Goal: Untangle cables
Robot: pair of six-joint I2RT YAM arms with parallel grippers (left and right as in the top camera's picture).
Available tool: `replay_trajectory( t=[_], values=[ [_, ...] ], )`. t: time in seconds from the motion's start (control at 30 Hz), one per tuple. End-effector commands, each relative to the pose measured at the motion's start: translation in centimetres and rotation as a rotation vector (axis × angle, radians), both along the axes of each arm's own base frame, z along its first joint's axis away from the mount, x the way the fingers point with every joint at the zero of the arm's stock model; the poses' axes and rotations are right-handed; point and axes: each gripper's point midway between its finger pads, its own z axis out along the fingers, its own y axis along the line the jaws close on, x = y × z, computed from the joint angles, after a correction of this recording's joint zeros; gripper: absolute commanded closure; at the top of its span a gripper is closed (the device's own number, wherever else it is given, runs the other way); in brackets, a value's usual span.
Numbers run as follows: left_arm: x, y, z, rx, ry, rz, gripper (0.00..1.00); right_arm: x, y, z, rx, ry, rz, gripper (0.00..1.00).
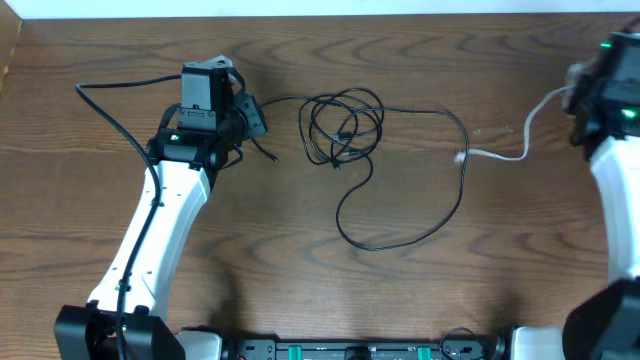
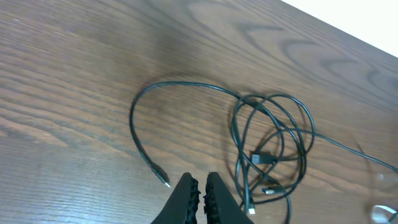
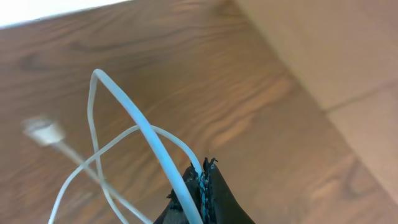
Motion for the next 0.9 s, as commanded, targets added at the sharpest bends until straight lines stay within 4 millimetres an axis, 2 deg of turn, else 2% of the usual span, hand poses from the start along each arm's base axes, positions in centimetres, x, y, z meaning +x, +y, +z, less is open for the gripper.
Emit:
replay_trajectory(
  t=[0.0,0.07,0.13,0.3,0.43,0.53,0.6,0.7,0.87],
  values=[
    [0.0,-0.6,-0.2,-0.033,0.016,-0.019,0.92,1.2,1.3,-3.5,-0.019,0.1,0.029,0.99],
    [-0.2,-0.6,-0.4,-0.032,0.024,-0.019,0.92,1.1,0.9,-4.5,-0.056,0.141,0.0,0.99],
    [-0.4,-0.6,-0.5,-0.03,0.035,-0.019,0.92,0.8,0.2,-4.7,-0.102,0.163,-0.04,0.99],
    [-0.4,-0.6,-0.6,-0.026,0.035,-0.024,0.92,-1.0,-2.5,-2.2,-0.226,0.156,-0.174,0.99],
    [-0.4,-0.6,-0.6,-0.026,0.036,-0.025,0.92,-2.2,-4.7,-0.7,-0.238,0.121,-0.241,0.99],
    [-0.4,-0.6,-0.6,-0.026,0.037,-0.025,0.92,-3.0,-6.4,-0.2,-0.24,0.109,-0.288,0.99],
    [-0.4,-0.6,-0.6,-0.026,0.037,-0.025,0.92,-4.1,-7.9,0.2,-0.267,0.115,-0.346,0.99],
    [-0.4,-0.6,-0.6,-0.026,0.037,-0.025,0.92,-6.8,-10.7,1.5,-0.351,0.139,-0.485,0.99],
    [-0.4,-0.6,-0.6,-0.026,0.036,-0.024,0.92,-9.5,-13.2,2.4,-0.4,0.16,-0.605,0.99]
  ],
)
